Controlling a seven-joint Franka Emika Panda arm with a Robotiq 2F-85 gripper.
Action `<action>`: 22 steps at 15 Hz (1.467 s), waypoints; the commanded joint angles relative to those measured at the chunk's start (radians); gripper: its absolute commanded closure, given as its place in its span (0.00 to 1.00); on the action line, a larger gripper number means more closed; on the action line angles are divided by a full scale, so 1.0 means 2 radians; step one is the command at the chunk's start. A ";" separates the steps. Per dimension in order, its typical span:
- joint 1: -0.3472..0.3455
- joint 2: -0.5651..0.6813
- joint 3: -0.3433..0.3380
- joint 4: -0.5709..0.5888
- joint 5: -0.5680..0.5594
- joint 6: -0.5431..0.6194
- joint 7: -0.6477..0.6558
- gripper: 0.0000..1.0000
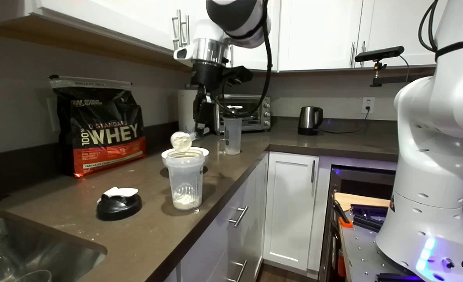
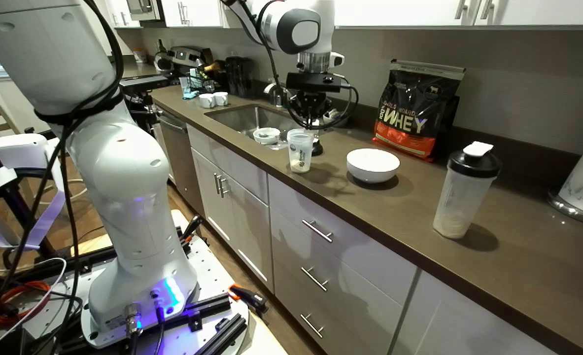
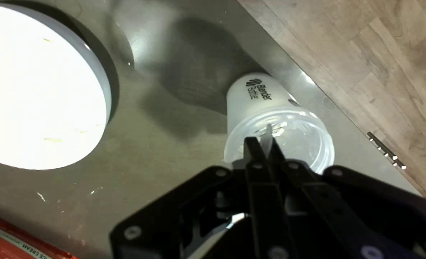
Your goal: Put one scoop of powder from the white bowl into the clear bottle on the left
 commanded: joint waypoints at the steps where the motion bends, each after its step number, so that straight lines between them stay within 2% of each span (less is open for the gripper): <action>1: 0.004 -0.015 0.002 -0.024 -0.026 0.028 0.011 0.99; 15: 0.007 -0.041 -0.001 -0.034 -0.034 0.041 0.008 0.99; 22: 0.015 -0.062 0.002 -0.058 -0.044 0.076 0.015 0.99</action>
